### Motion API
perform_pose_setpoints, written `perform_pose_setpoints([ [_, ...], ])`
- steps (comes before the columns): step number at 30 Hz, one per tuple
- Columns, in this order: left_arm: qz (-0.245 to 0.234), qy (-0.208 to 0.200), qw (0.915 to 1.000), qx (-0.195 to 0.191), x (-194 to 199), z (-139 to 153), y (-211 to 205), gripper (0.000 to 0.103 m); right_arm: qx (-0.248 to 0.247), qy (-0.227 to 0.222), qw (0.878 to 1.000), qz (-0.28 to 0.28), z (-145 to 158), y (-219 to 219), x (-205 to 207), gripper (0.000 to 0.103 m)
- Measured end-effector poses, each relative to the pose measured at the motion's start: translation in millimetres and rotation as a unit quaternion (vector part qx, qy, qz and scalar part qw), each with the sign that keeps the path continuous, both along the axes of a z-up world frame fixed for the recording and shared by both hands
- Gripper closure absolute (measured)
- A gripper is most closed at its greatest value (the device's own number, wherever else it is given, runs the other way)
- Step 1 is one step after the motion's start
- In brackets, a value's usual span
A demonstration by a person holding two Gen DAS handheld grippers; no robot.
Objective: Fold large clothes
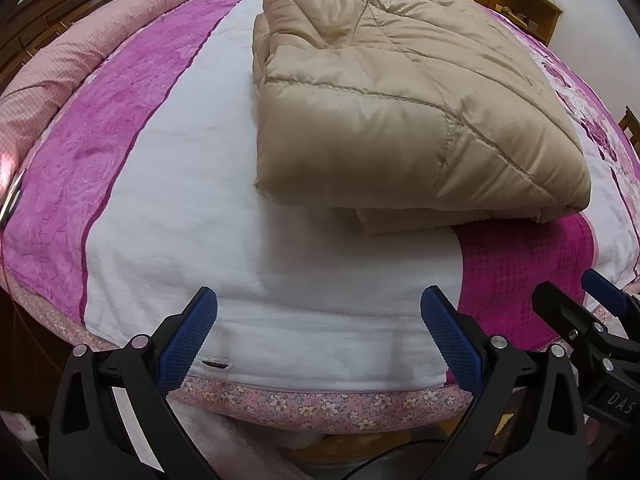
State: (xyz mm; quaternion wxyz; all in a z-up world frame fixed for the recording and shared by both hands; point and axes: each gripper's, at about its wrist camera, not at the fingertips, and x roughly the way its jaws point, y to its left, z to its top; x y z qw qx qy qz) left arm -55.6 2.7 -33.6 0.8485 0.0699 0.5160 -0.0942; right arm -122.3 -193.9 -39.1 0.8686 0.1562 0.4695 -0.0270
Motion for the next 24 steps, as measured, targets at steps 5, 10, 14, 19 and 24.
perform_pose_setpoints([
  [5, -0.002, 0.0, 1.0, 0.001, -1.9, -0.1, -0.2, 0.006, -0.001, 0.0, 1.0, 0.001, 0.0, 1.6, -0.5, 0.005],
  [10, -0.004, 0.001, 1.0, 0.001, -2.4, 0.5, -1.1, 0.006, 0.0, -0.001, 1.0, 0.0, -0.1, 2.2, -0.6, 0.005],
  [14, -0.006, 0.002, 1.0, 0.002, -2.8, -0.2, -2.1, 0.006, 0.001, 0.0, 1.0, 0.001, -0.4, 3.3, -1.1, 0.005],
  [19, -0.006, 0.004, 1.0, 0.005, -1.7, -0.9, -2.2, 0.006, 0.004, 0.001, 1.0, 0.001, -0.8, 5.2, -1.6, 0.005],
  [24, -0.005, 0.006, 1.0, 0.004, -0.8, -1.7, -2.7, 0.006, 0.004, 0.002, 1.0, 0.001, -1.1, 6.4, -1.3, 0.005],
])
